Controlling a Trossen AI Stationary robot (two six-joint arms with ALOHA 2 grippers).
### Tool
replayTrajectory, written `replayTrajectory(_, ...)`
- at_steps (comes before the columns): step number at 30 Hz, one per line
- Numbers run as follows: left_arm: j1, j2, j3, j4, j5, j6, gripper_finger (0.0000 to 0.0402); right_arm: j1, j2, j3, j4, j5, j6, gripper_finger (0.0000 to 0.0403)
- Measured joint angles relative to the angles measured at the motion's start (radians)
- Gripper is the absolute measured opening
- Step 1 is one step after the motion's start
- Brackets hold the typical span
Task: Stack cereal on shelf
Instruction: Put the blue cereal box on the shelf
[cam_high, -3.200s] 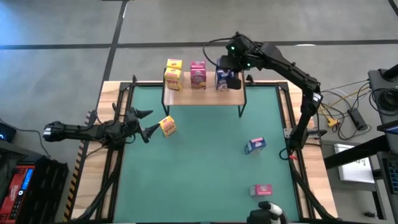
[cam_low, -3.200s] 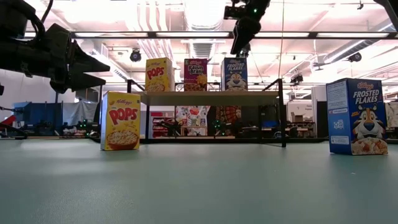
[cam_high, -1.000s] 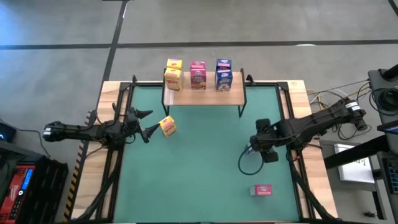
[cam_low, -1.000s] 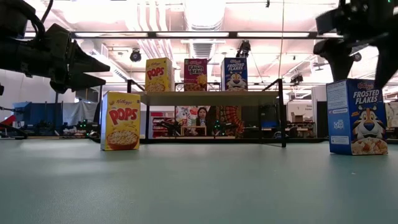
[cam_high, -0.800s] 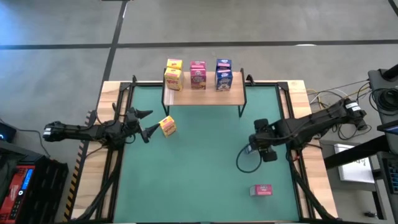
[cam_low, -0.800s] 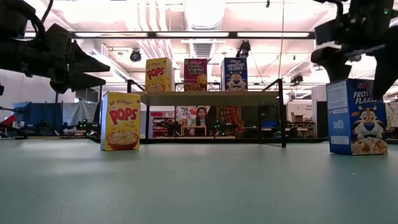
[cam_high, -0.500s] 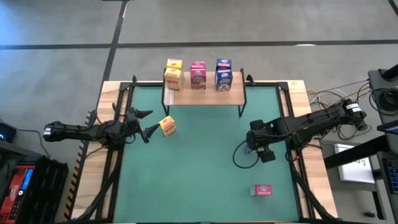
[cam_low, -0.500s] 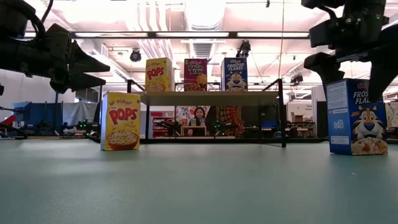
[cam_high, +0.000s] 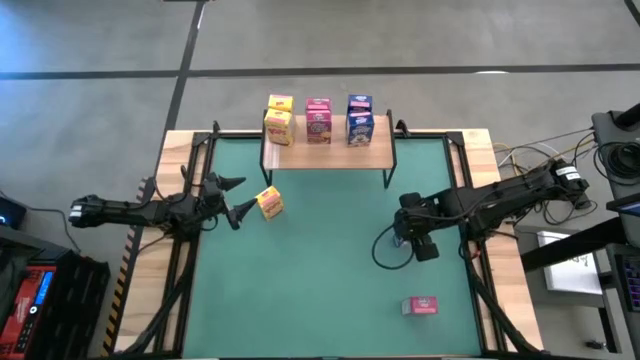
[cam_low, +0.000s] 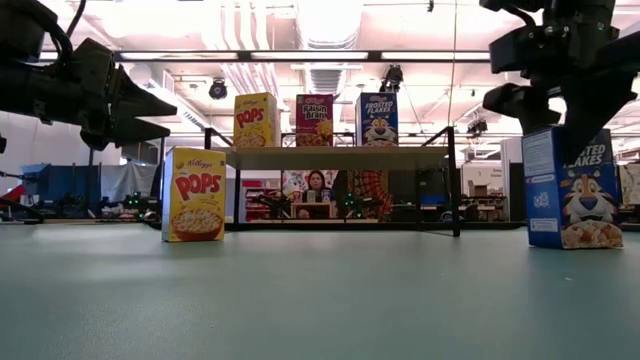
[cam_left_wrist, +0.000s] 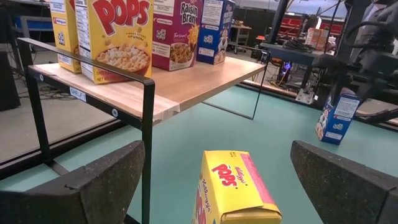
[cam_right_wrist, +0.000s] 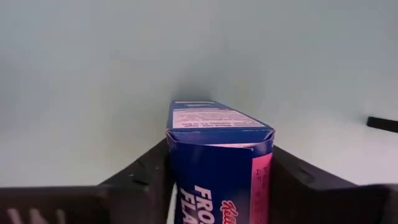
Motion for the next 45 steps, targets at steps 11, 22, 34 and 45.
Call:
replayTrajectory(11,0.0,0.0,0.0,0.0,0.0,0.0,0.0387,-0.002,0.0,0.098,0.02,-0.004,0.001,0.0135)
replayTrajectory(22,0.0,0.0,0.0,0.0,0.0,0.0,0.0387,-0.119,0.0,0.33,0.013,0.004,-0.357,0.0139)
replayTrajectory(34,0.0,0.0,0.0,0.0,0.0,0.0,0.0387,-0.351,0.122,0.539,-0.008,-0.032,-0.39,0.0139)
replayTrajectory(45,0.0,0.0,0.0,0.0,0.0,0.0,0.0387,-0.478,0.374,0.821,-0.23,-0.058,-0.463,0.0139)
